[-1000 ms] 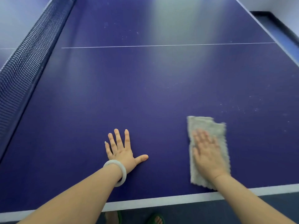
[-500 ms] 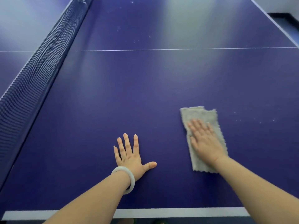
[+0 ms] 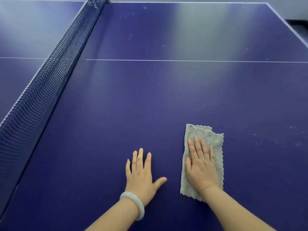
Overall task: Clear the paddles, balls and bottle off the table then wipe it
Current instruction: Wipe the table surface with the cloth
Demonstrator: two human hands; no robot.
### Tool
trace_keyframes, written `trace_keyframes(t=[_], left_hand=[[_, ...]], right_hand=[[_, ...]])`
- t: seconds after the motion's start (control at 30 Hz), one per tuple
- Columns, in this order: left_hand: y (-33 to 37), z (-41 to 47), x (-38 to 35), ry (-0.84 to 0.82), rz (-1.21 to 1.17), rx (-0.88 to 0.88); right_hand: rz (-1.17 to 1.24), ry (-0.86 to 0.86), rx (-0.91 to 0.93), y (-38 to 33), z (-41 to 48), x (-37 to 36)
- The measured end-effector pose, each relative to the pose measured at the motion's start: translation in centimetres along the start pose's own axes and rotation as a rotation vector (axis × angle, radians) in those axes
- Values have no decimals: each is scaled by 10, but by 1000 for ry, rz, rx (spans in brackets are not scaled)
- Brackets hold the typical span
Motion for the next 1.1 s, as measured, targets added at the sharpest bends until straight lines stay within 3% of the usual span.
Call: trace_keyframes(t=[0.1, 0.23, 0.37, 0.57, 0.67, 0.73, 0.87, 0.93, 1.03, 1.1], left_hand=[[-14, 31, 44, 95, -3, 10], [-26, 82, 88, -2, -3, 85], [-33, 106, 88, -79, -9, 83], [-36, 113, 82, -89, -16, 80], [-37, 113, 80, -87, -26, 78], [-37, 112, 81, -92, -29, 76], [-35, 112, 82, -88, -34, 68], [-36, 111, 82, -91, -44, 67], [-36, 111, 82, -104, -46, 78], [-36, 111, 82, -118, -45, 82]], right_hand=[[9, -15, 10, 0, 3, 2], [15, -46, 21, -1, 7, 7], [-2, -29, 12, -11, 9, 10], [-121, -41, 391, -70, 67, 23], [-149, -91, 434, -82, 120, 41], [-127, -74, 304, -61, 152, 53], [113, -25, -295, 41, 147, 66], [245, -23, -498, 60, 120, 61], [202, 31, -520, 7, 90, 40], [116, 44, -325, -44, 88, 28]])
Point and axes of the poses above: each hand's wrist, its own z-axis towards the middle knuckle, its own x-axis out of the back of the hand, y = z × x, the point moved 4 cm from there along z, towards the middle knuckle, and after that the axes turned 13 degrees about -y, right-handed, at the moved point
